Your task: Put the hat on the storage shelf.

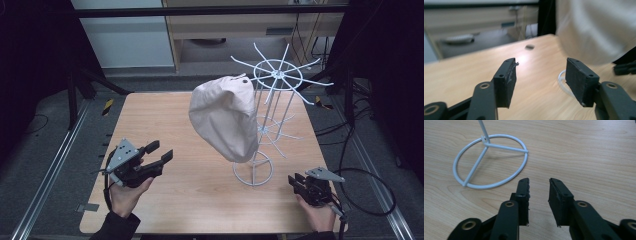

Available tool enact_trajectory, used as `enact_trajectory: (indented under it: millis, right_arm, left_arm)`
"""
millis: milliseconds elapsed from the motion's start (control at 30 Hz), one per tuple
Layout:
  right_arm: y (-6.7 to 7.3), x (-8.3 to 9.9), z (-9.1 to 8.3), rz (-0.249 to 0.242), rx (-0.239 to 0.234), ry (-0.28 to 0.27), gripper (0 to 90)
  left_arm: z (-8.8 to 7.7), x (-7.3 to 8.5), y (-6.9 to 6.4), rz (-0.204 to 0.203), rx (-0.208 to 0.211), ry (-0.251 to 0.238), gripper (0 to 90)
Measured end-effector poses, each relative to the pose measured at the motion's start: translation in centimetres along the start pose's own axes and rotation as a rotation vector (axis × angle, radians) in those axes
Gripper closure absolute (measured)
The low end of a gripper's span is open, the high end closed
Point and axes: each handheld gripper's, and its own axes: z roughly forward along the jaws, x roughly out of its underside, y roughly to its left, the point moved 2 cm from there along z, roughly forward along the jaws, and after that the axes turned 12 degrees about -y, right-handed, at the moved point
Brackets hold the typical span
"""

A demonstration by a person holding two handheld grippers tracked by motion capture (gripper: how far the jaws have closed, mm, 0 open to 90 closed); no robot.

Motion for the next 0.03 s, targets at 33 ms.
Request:
enact_trajectory:
  millis: [33]
  right_arm:
    - [0.0, 0.0, 0.0, 0.0, 0.0, 0.0, 66.5]
  left_arm:
    - [0.0, 0.0, 0.0, 0.0, 0.0, 0.0, 39.8]
